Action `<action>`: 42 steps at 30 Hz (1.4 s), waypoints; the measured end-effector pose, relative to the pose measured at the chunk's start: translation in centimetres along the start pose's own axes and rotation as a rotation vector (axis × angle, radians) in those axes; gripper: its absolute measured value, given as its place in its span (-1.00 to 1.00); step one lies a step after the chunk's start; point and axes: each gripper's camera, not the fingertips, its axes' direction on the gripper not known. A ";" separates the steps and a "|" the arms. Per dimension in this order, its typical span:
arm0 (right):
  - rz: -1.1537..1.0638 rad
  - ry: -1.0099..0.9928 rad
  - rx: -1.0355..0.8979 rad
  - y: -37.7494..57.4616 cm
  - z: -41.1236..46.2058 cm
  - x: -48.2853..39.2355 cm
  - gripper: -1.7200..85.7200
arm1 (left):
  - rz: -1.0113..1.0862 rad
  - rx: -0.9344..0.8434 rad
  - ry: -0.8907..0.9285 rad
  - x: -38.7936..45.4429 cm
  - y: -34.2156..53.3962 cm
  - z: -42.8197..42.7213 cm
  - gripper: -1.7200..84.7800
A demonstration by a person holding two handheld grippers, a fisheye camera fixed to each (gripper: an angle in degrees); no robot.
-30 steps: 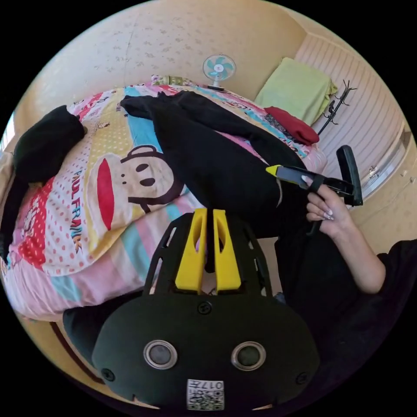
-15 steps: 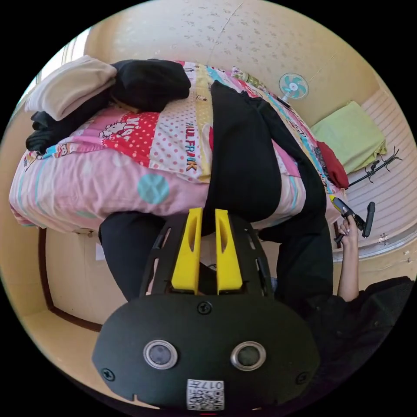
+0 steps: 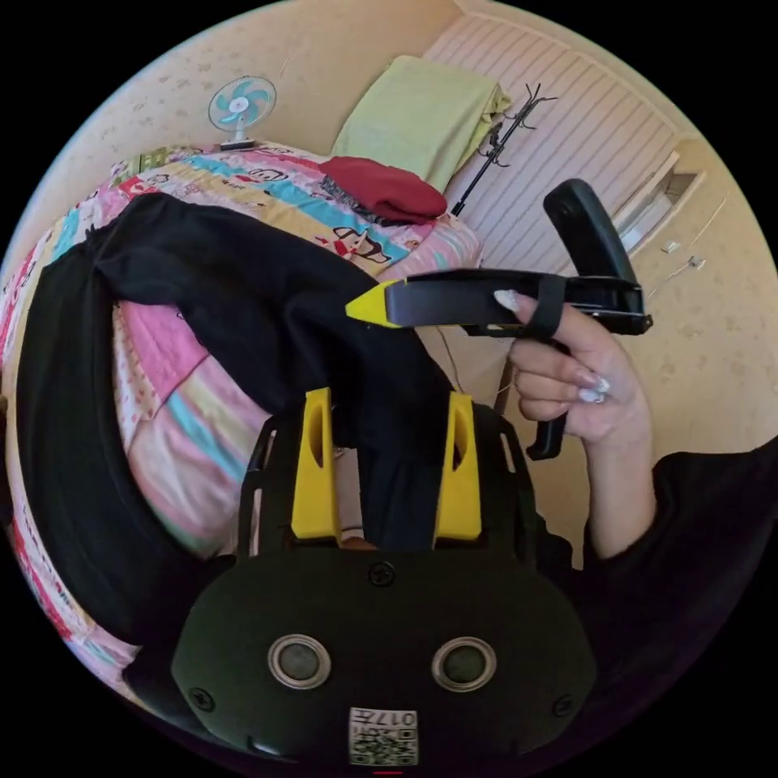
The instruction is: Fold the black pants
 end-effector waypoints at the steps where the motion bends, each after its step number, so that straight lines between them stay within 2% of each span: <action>1: -0.015 0.003 -0.055 -0.2 0.8 -0.3 -0.88 | -0.032 0.018 0.048 -0.4 0.1 0.2 -0.78; 5: -0.150 -0.014 -0.179 -1.5 0.9 -0.6 -0.86 | -0.091 0.083 0.148 -2.4 1.7 -1.0 -0.85; 6: -0.148 -0.020 -0.164 -2.0 0.4 -0.3 -0.86 | -0.082 0.086 0.190 -3.0 2.4 -1.7 -0.86; 9: -0.113 0.011 0.051 -7.0 -1.7 1.0 -0.76 | -0.083 0.118 0.246 -4.0 3.9 -3.8 -0.86; 11: -0.130 0.243 0.107 -13.8 0.3 1.0 -0.67 | -0.087 0.126 0.253 -4.0 4.4 -4.5 -0.86; 14: -0.068 0.591 0.034 -22.5 6.6 3.3 -0.64 | -0.074 0.143 0.254 -3.9 4.5 -5.5 -0.86; 17: -0.050 0.611 -0.202 -27.8 13.6 6.0 -0.68 | -0.083 0.174 0.288 -4.7 4.6 -7.2 -0.86; 20: 0.061 0.698 -0.218 -30.3 16.1 7.1 -0.83 | -0.148 0.252 0.366 -7.4 5.7 -9.9 -0.86; 22: 0.130 0.652 -0.146 -31.1 16.0 6.2 -0.86 | -0.237 0.314 0.457 -10.8 7.8 -12.2 -0.86; 25: 0.027 0.385 0.037 -30.7 16.0 -0.4 -0.87 | -0.322 0.394 0.504 -14.5 12.0 -15.6 -0.87; 28: -0.287 0.333 0.062 -29.2 19.8 -10.3 -0.86 | -0.396 0.438 0.371 -16.4 16.8 -19.1 -0.88; 31: -0.485 0.294 -0.042 -27.5 25.3 -15.4 -0.82 | -0.498 0.348 0.210 -17.1 19.9 -20.5 -0.87; 34: -0.508 0.241 -0.157 -25.6 29.2 -14.3 -0.78 | -0.574 0.287 0.079 -18.1 22.4 -21.3 -0.86; 36: -0.484 0.199 -0.163 -23.8 28.6 -12.2 -0.77 | -0.634 0.228 0.113 -19.4 23.8 -21.0 -0.83; 39: -0.477 0.108 -0.085 -19.1 24.0 -8.1 -0.77 | -0.706 0.089 0.118 -21.4 25.6 -20.3 -0.76; 42: -0.437 0.124 -0.012 -13.1 18.5 -3.3 -0.77 | -0.730 0.106 -0.003 -22.3 26.3 -21.6 -0.75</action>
